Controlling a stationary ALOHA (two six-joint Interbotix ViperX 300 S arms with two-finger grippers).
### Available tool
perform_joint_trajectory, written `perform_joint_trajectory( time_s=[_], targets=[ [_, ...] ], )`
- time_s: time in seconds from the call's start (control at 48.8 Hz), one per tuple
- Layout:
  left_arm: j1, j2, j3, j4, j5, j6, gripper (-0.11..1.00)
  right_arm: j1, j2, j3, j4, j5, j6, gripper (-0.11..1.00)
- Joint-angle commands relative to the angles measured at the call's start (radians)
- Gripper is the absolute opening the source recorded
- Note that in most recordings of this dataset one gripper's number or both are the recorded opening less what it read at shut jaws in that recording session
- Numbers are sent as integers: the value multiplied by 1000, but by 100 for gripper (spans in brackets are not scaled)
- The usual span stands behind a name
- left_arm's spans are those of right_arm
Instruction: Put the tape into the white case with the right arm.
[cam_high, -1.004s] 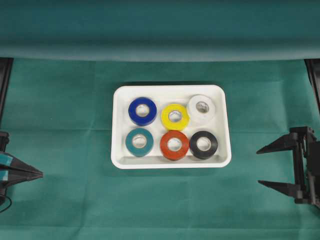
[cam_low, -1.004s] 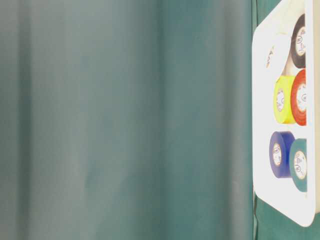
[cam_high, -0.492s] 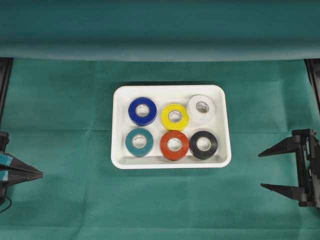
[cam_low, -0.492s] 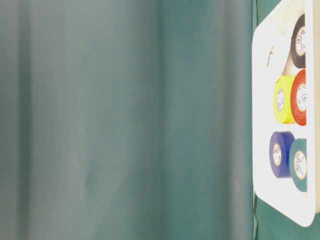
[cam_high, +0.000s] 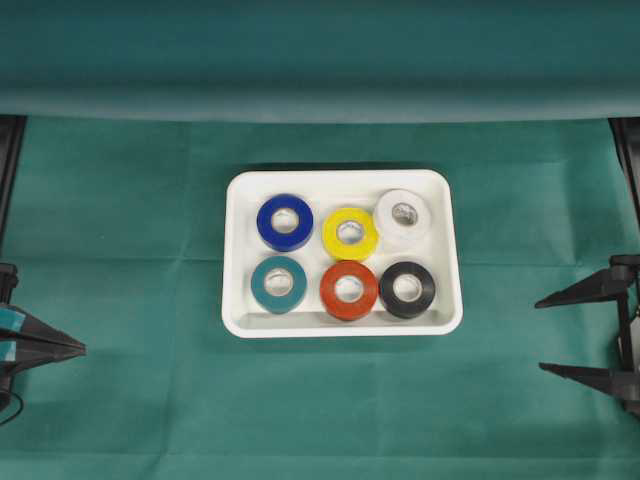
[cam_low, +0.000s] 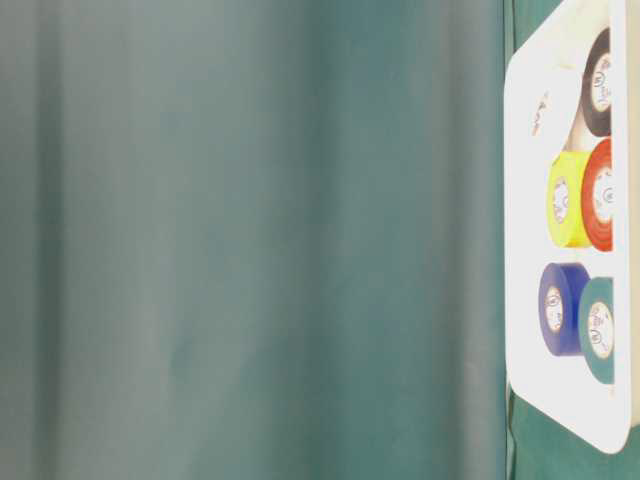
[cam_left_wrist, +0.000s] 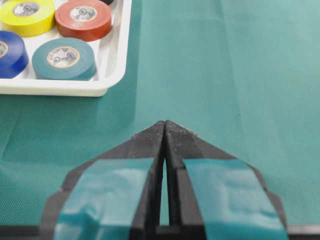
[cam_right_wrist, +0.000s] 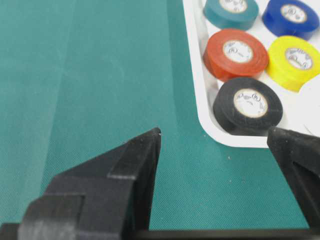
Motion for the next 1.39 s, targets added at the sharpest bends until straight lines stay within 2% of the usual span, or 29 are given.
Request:
perform_joint_trajectory(
  time_s=[0.0,0.287,0.656,1.373],
  targets=[
    [0,8,-11,-2,-9,0,0,0,-9,-8,2,-14,0,63],
    [0,9,-12,-2,-9,0,0,2,-11,11,-2,-38,-2,63],
    [0,8,-11,-2,-9,2,0,2,-11,87,0,-181,0,63],
    [0,9,-12,-2,-9,2,0,2,-9,104,0,-192,-2,62]
  ],
)
